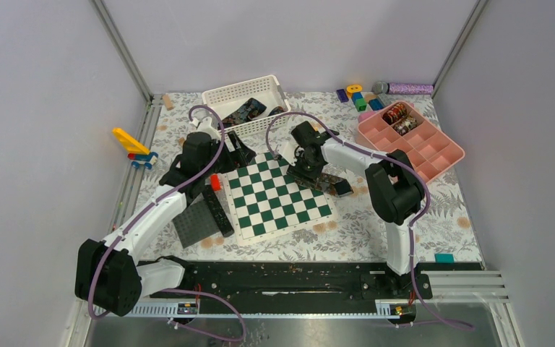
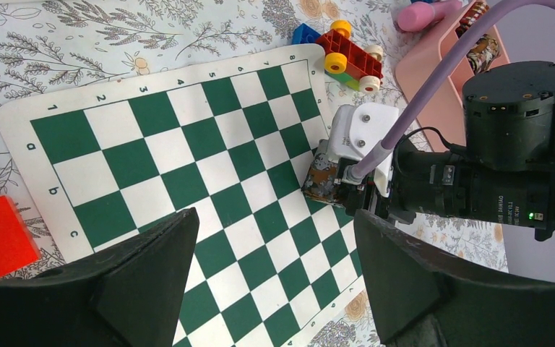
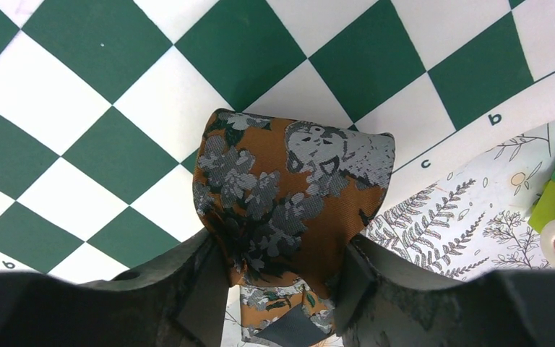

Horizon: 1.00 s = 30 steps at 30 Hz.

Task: Roll the ties
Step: Roll the tie at the center of the board.

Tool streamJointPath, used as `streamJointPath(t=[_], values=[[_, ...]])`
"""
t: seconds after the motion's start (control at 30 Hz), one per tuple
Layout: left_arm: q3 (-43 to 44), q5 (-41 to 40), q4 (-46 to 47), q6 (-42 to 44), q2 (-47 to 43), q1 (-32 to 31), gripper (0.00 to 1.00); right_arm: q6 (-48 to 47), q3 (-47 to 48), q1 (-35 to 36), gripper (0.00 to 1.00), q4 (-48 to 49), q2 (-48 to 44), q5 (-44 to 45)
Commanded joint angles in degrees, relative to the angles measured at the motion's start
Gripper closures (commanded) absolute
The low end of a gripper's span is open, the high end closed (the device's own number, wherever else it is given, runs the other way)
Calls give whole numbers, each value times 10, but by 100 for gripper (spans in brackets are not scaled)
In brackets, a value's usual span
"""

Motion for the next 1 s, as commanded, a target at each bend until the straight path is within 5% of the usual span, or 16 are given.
streamJointPath(t=[0.0, 0.03, 0.13, 0.23, 0.97], values=[[0, 8, 29, -4, 1, 3, 20, -1, 22, 5, 50, -5, 3, 8], [0, 8, 29, -5, 2, 4, 20, -1, 22, 5, 49, -5, 3, 8], [0, 9, 28, -5, 2, 3, 20, 1, 22, 5, 23, -5, 0, 5], [0, 10, 27, -6, 3, 4, 20, 0, 27, 5, 14, -5, -3, 6], [1, 9, 26, -7, 5, 5, 20, 7, 99, 5, 9, -88, 60, -1]])
